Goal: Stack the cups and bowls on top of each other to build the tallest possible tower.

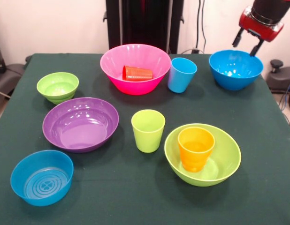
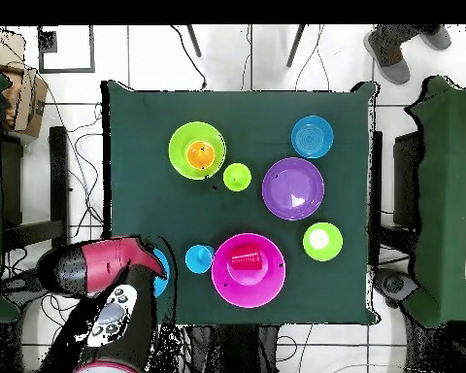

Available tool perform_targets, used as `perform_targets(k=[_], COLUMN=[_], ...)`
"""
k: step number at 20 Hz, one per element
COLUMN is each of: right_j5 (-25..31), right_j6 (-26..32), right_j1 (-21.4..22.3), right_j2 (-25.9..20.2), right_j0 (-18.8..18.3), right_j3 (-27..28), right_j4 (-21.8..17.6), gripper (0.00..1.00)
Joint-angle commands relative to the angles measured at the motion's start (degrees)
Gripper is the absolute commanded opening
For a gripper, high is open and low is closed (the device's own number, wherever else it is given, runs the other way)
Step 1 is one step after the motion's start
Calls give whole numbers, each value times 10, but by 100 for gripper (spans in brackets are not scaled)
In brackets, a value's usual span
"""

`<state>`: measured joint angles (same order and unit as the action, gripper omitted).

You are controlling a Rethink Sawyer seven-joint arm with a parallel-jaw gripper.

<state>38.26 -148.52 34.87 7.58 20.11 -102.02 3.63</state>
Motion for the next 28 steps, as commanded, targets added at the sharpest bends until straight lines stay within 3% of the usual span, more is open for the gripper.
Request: perform_targets(k=[1,4,9,28], right_j5=[-36,1,53,91], right_j6=[-55,-67,-156,-150], right_j1=[-23,-36,-69,-99], right_j2=[-3,10,69,104], right_j0=[12,26,73,112], right_j3=[1,24,59,103], right_j4=[-26,-22,13,53], gripper=[100,100,100,100])
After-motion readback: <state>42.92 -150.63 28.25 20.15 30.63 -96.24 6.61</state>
